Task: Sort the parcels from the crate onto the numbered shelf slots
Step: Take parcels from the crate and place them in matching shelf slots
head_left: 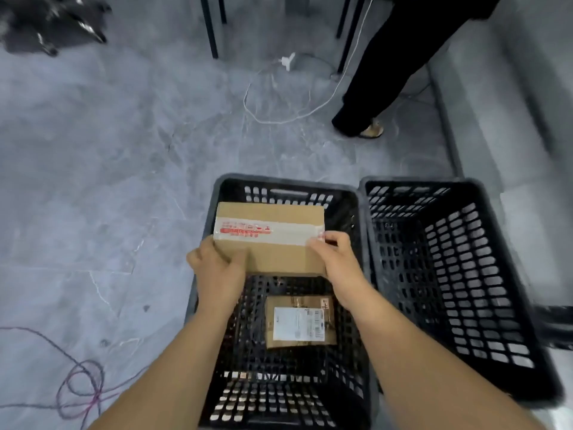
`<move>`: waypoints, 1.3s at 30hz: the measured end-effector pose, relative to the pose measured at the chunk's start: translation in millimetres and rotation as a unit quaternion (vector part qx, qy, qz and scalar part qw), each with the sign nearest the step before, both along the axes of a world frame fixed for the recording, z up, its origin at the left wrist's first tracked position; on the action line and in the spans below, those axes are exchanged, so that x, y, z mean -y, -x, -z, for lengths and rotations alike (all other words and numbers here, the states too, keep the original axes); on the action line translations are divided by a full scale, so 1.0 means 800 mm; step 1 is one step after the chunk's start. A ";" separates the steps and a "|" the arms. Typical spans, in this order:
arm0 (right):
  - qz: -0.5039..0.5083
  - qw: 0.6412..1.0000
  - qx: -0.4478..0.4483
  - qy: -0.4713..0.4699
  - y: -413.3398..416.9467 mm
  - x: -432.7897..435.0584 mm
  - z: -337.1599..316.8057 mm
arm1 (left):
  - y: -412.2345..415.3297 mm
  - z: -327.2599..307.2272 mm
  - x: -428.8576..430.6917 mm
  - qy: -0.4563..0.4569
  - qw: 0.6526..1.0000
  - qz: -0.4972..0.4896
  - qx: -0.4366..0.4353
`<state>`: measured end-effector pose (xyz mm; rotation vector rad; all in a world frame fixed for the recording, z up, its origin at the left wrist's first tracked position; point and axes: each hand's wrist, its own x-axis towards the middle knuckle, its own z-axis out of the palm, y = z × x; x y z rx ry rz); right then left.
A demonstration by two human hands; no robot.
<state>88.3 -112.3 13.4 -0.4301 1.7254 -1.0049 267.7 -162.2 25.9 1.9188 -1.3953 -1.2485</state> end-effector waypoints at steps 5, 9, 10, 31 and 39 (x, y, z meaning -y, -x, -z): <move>0.005 0.992 0.121 0.030 -0.001 -0.017 -0.077 | -0.018 -0.091 0.003 0.045 0.998 0.029 -0.012; -0.019 0.981 0.173 0.090 -0.006 -0.026 -0.133 | -0.019 -0.151 0.005 0.084 0.996 0.022 -0.029; -0.014 0.978 0.178 0.110 -0.010 -0.026 -0.147 | -0.015 -0.165 0.003 0.081 0.995 0.007 -0.049; -0.105 0.984 0.038 0.140 -0.020 -0.057 -0.292 | -0.044 -0.274 -0.007 -0.057 0.922 0.240 -0.298; 0.001 0.969 -0.184 0.164 -0.064 -0.066 -0.285 | -0.004 -0.282 -0.031 0.031 0.950 0.276 -0.143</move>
